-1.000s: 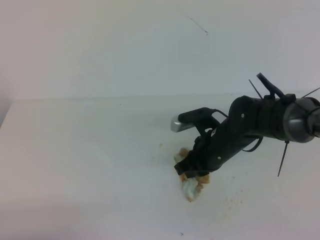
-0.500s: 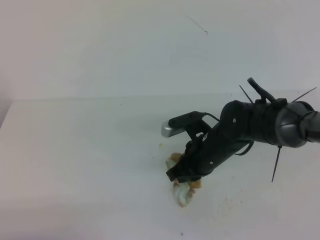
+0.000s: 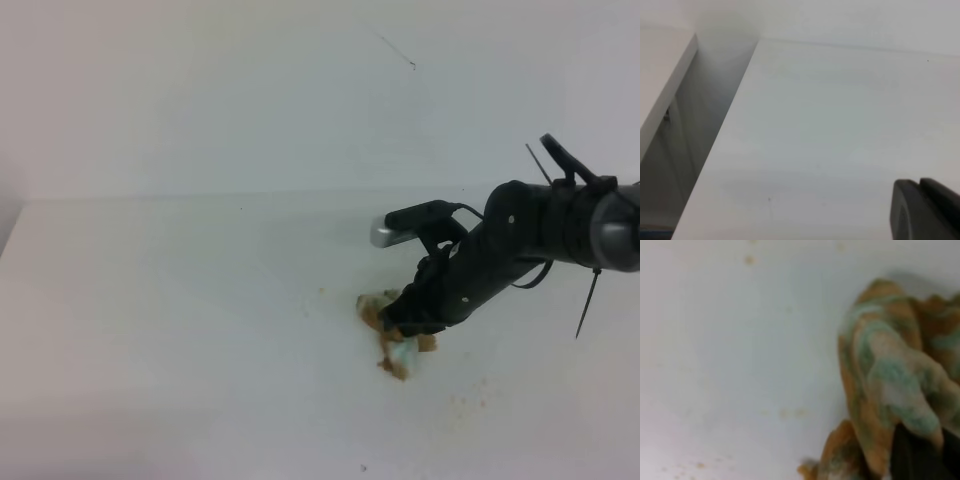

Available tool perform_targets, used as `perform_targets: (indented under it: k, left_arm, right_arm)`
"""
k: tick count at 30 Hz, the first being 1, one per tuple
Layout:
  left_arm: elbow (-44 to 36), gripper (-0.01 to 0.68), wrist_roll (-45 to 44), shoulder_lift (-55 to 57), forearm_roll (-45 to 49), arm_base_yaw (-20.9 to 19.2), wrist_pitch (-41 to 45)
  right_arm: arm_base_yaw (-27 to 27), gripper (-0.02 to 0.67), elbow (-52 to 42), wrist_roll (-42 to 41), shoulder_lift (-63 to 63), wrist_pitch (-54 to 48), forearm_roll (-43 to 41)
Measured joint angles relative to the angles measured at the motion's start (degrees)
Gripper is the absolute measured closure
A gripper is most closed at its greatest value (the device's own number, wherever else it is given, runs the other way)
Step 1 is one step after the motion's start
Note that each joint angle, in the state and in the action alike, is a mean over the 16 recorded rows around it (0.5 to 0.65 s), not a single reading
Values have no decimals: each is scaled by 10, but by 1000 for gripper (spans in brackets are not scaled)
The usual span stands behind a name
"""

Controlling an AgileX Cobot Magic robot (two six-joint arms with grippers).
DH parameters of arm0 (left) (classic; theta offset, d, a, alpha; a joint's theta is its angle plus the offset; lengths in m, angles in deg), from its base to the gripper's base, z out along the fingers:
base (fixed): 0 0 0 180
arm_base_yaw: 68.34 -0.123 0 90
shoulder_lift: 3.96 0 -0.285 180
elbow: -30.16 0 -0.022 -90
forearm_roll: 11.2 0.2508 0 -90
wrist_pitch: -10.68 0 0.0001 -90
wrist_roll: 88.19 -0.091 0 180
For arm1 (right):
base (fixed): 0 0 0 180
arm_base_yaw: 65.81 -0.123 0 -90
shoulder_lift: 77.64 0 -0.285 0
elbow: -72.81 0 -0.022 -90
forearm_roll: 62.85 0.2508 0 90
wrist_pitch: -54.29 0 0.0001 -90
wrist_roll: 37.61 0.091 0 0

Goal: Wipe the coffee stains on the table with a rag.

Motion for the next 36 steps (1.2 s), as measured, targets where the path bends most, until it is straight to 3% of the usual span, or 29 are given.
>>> perform_targets:
  k: [10,25,36]
  left_arm:
    - [1,675,0,0,0,0,-1]
    - [-4,675,0,-2,0,0,-2]
    - [-3,675,0,-1,0,0,-5]
  right_arm:
    - [24,645,0,-7,-1,-18,9]
    - [-30,645,0,-62,12,-12,93]
    - [-19,646,0,3,96,-6,-6]
